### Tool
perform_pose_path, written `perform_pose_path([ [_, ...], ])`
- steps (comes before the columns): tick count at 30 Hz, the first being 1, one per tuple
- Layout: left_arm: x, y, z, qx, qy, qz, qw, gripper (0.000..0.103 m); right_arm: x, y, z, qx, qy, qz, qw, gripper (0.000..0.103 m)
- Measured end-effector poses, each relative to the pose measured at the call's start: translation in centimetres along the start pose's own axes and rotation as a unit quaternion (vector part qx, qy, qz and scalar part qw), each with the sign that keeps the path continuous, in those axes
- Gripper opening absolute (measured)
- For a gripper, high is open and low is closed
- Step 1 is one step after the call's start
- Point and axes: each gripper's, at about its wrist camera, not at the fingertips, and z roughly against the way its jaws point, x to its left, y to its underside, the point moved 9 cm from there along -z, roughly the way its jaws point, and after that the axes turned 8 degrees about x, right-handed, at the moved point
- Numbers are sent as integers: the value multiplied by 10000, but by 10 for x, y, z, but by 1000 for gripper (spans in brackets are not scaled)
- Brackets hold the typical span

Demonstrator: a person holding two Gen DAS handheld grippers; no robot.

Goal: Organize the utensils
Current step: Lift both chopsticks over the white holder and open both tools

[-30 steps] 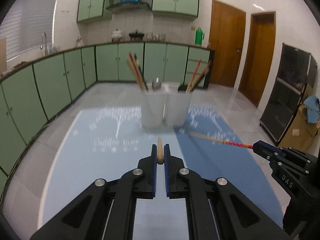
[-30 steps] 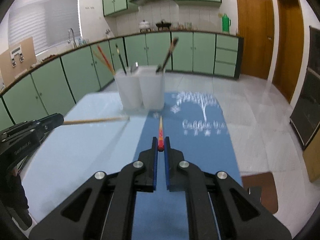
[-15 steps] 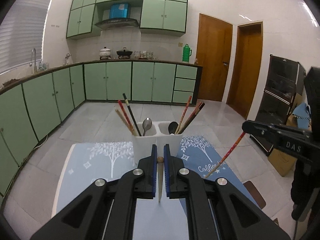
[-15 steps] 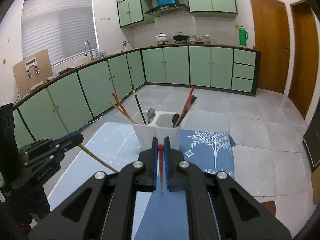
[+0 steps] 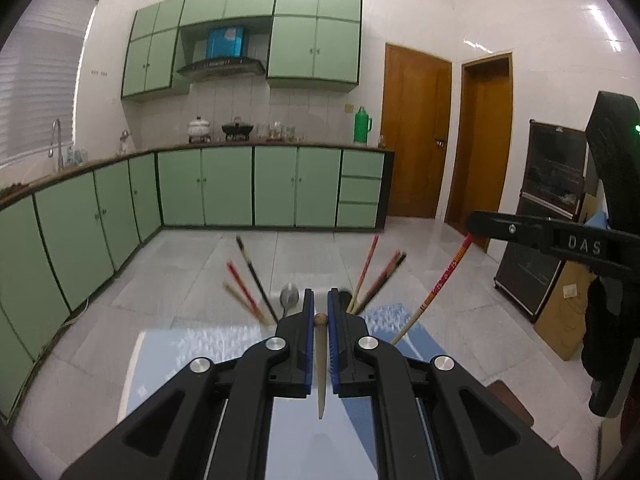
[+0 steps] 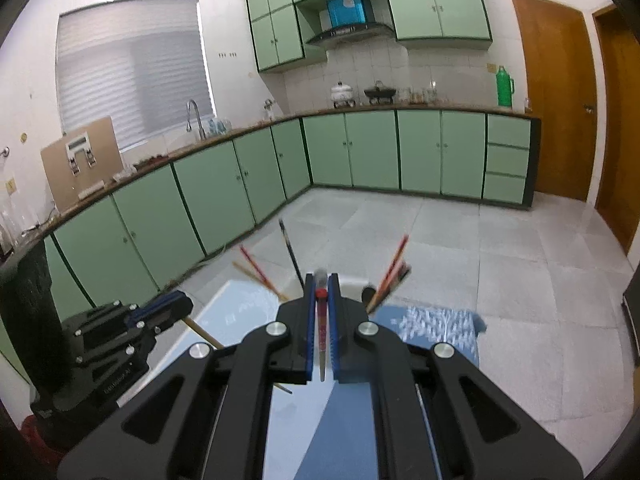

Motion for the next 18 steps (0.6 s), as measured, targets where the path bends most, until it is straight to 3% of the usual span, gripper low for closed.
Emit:
perform_pose_path([
  [10,17,-100,5,-1008,-110,74,9948,6,-6,-88,9,-684,243,267,9970,5],
  [14,25,-126,-15,-1176,-157,143,9928,6,-17,-100,-15,-632,333,239,9972,5],
  [18,34,-132,-48,-1164,-220,185,9928,6,-28,-96,-44,-455,410,196,9979,5],
])
